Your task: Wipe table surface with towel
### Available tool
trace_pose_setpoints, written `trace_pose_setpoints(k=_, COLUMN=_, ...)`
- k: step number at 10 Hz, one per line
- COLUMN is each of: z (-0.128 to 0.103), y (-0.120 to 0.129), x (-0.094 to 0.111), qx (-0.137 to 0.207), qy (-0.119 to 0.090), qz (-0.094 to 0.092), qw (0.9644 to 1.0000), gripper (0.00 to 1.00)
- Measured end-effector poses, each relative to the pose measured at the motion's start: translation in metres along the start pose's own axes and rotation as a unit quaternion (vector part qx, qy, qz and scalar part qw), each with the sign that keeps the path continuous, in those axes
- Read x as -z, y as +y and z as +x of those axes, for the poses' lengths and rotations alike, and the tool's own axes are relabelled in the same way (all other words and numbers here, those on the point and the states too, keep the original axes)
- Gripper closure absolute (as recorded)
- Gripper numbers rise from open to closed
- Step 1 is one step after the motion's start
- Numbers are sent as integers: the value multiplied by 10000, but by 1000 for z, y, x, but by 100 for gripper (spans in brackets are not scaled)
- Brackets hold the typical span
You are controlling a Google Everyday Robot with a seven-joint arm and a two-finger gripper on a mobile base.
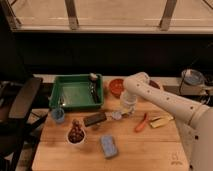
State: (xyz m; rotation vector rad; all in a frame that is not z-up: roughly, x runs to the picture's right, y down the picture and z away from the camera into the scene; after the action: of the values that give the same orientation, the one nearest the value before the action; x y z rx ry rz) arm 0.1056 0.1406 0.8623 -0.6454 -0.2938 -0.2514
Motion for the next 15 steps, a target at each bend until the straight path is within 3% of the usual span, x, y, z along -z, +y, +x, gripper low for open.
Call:
trace_pose_setpoints(k=3, z=-12, y=31, x=7, qx=22, qy=-62, qz=-86, qw=9999, gripper=100)
trace_pose_setpoints(k=5, z=6, y=54, x=10, qx=-156, qy=-29, qz=-205, qw=9997, gripper=100)
trace_pose_setpoints(k=8, z=59, y=76, x=16, qx=-571, qy=148, qz=-299, qw=9978, gripper=100)
trace_pose_setpoints(k=10, z=78, y=62, x=16, qx=-641, qy=218, qz=-252, qw=9974, gripper=100)
trace_pose_setpoints(k=12, z=82, y=28, x=12, qx=-582, qy=192, qz=-168, qw=9980, gripper=100)
trace_pose_setpoints(k=15, z=47, y=1, x=3, qx=-312, qy=62, qz=-127, qw=9994, gripper=100)
